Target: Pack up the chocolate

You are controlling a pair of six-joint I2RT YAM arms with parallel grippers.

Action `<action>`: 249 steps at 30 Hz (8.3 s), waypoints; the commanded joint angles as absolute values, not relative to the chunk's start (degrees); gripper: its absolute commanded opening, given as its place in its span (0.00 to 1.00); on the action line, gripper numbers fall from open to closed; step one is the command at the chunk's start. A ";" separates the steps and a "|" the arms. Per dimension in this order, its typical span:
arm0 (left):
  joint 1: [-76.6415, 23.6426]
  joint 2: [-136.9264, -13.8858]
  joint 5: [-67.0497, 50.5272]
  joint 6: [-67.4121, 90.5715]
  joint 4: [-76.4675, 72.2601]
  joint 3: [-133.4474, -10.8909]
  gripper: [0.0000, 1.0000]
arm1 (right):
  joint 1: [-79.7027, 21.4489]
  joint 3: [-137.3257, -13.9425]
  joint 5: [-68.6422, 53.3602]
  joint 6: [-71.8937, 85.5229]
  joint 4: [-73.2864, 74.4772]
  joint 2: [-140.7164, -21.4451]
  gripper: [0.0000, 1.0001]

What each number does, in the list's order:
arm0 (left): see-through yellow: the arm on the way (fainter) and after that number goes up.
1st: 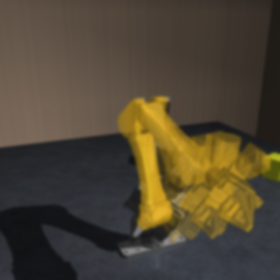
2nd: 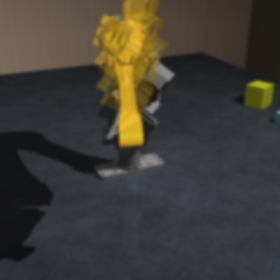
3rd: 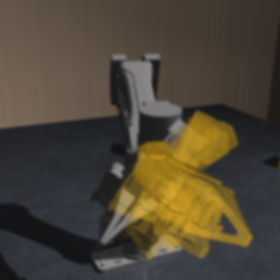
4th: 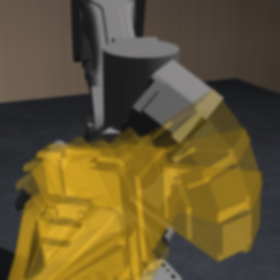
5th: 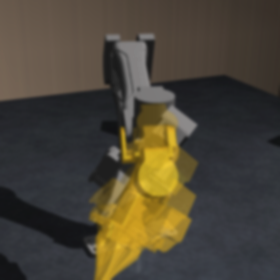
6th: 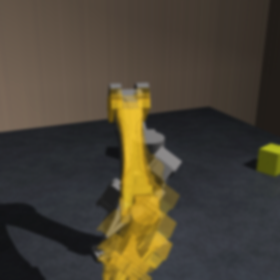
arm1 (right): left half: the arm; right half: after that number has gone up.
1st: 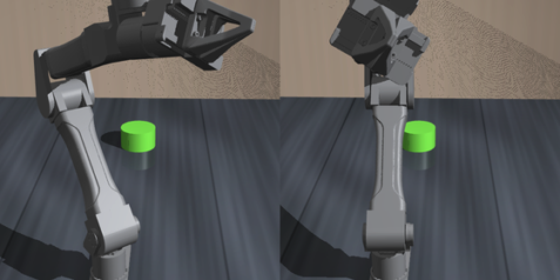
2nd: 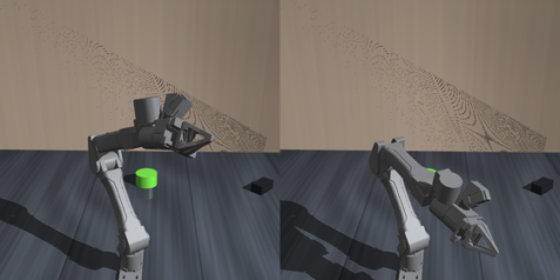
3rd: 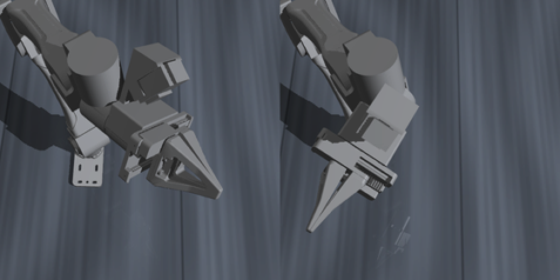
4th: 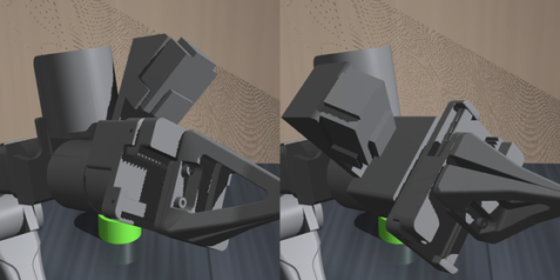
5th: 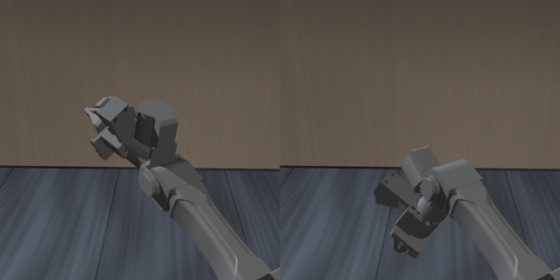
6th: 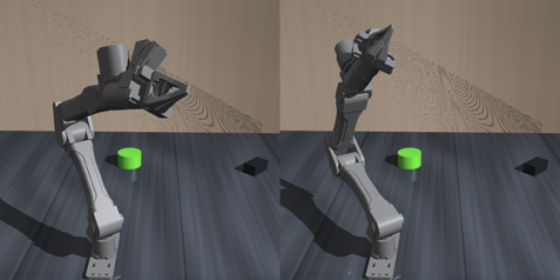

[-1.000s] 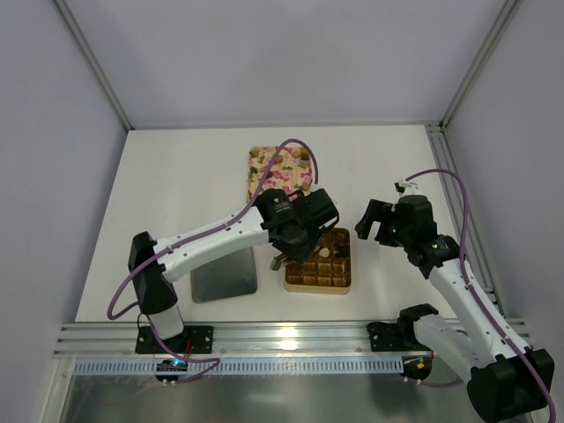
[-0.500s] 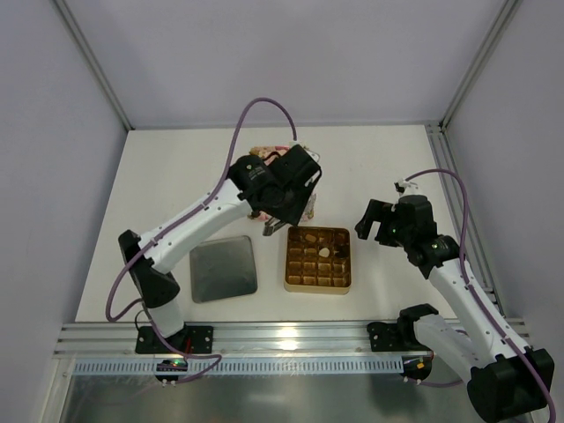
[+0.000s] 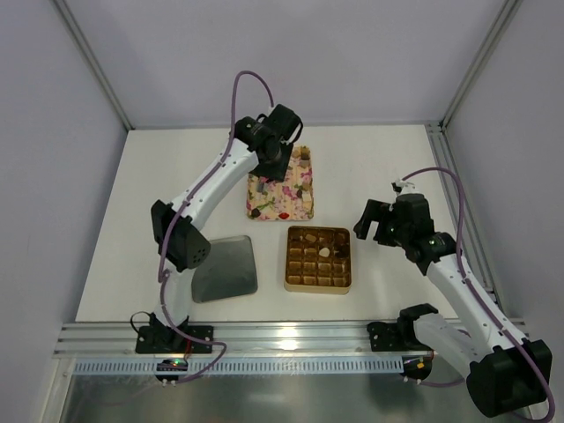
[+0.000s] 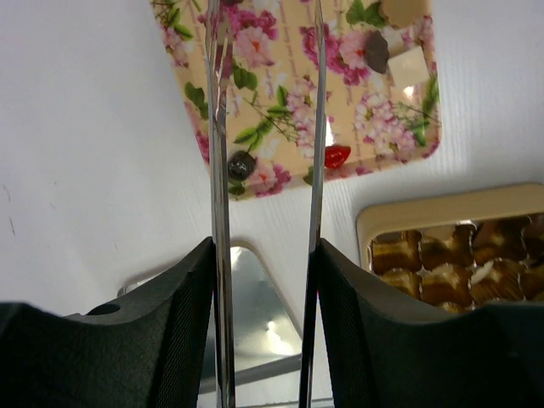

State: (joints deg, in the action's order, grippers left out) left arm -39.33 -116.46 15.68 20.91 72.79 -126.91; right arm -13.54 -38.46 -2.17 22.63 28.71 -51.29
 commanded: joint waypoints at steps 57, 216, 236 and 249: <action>-31.29 -129.73 11.95 18.11 67.15 -130.87 0.40 | -13.62 -39.38 -3.43 21.89 24.61 -54.49 1.00; -0.97 -129.37 12.13 27.33 49.48 -115.22 0.62 | -13.71 -41.93 -8.96 21.71 31.38 -46.50 1.00; 1.93 -130.01 8.35 26.98 49.57 -117.51 0.88 | -13.62 -39.99 -8.79 21.53 31.11 -45.44 1.00; 0.53 -107.53 3.52 30.06 46.85 -103.91 0.86 | -13.62 -43.24 -9.05 20.92 31.73 -46.23 1.00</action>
State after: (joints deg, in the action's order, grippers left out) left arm 1.45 -117.03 5.06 28.45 49.10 -109.25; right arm -13.54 -40.32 -8.34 22.13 32.23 -46.44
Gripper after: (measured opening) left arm 0.874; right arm 0.996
